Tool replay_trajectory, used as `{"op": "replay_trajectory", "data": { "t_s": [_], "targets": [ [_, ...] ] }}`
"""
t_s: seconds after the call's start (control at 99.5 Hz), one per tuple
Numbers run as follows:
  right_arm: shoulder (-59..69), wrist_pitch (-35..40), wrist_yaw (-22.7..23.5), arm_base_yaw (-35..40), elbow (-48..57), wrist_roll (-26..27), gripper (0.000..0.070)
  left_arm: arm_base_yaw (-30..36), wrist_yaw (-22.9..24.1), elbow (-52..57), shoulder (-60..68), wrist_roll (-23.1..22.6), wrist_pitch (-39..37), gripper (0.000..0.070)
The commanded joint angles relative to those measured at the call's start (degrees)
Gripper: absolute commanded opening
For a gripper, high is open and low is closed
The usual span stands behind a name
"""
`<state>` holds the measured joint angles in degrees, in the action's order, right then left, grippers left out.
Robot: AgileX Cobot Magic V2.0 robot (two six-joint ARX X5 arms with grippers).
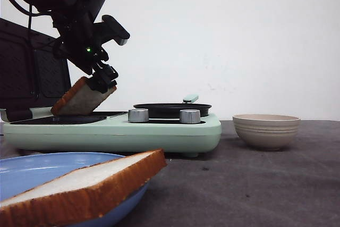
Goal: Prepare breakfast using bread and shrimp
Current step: 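Lower the bread onto the grill plate farther from the robot and release, then raise the open left gripper away from the grill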
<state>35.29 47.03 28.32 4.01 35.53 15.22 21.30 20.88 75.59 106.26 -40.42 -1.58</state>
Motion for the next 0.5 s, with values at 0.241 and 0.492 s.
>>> {"op": "replay_trajectory", "data": {
  "t_s": [0.241,0.492],
  "targets": [
    [0.2,-0.3,-0.3,0.0,0.9,-0.7,0.0300,0.9,-1.5,1.4,1.3,3.7,-0.6,0.0617],
    [0.2,-0.3,-0.3,0.0,0.9,-0.7,0.0301,1.8,-2.0,1.7,1.2,5.7,-0.6,0.0650]
  ]
}}
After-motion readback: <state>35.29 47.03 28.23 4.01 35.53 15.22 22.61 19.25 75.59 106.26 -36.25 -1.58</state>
